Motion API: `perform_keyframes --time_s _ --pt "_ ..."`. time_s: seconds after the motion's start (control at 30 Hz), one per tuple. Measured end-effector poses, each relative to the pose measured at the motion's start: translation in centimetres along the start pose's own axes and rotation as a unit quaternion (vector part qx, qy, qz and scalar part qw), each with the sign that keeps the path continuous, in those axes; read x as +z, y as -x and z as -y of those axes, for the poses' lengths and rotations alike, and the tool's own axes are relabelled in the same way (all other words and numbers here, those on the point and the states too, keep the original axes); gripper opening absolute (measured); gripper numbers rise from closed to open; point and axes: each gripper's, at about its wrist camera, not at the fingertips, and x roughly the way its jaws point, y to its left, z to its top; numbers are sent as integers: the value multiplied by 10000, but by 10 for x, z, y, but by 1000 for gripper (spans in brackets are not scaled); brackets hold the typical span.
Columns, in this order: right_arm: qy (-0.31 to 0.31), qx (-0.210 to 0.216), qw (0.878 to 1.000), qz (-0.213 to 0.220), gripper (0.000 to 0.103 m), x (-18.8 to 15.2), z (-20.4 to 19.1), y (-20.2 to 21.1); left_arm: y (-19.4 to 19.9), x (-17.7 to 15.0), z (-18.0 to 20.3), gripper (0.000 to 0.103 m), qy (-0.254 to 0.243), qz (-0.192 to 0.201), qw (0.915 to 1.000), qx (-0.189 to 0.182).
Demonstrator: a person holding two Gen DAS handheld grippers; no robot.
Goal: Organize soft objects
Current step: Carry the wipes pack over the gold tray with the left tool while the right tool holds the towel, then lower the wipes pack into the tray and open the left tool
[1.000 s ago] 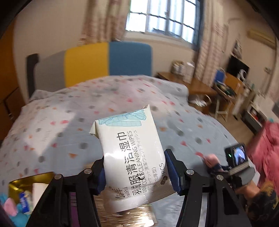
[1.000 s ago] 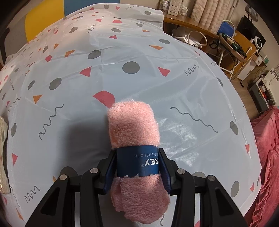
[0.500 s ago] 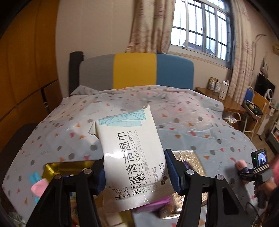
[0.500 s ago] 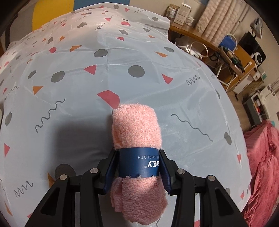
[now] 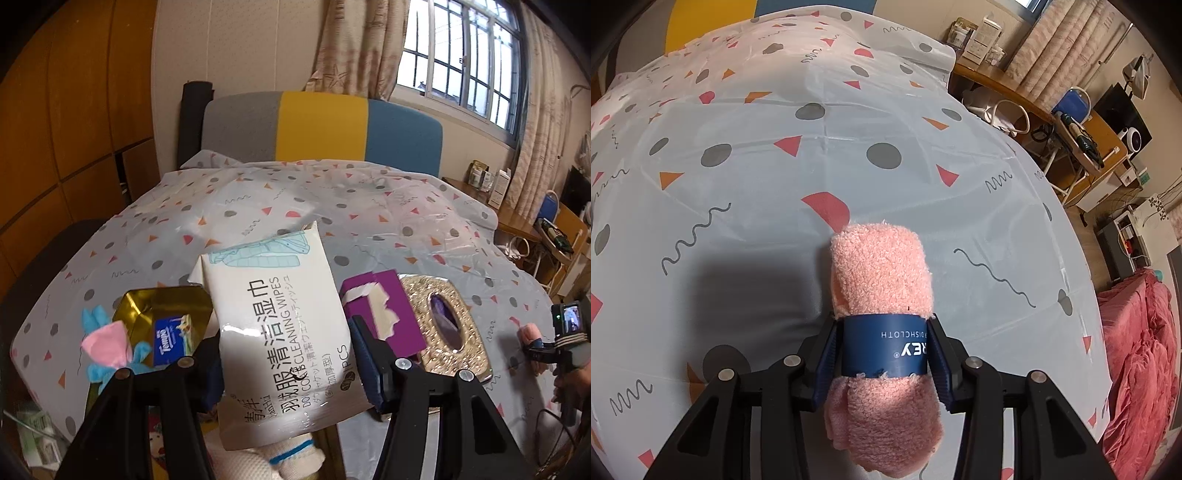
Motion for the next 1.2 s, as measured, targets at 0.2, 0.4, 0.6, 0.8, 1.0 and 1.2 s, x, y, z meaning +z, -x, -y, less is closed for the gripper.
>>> perform_keyframes --time_s 0.2,0.4,0.6,0.8,1.0,1.2 --pt "-449 320 9984 -130 45 2 14 -4 -3 -11 -10 60 72 -121 9999 77" --pt "-134 127 9998 -10 43 1 7 -1 -7 -22 -19 60 85 -245 9995 161" --pt "189 -66 9998 58 38 0 -3 0 -12 -37 -41 60 288 -449 9983 229" --pt "238 -92 9996 72 38 0 -3 0 0 -49 -98 60 723 -528 9948 482" --pt "331 -160 9993 96 38 -5 -12 5 19 -71 -165 60 1189 -570 9861 1016" --pt "342 -179 9992 97 38 -7 -13 7 12 -95 -191 60 1675 -921 9767 978"
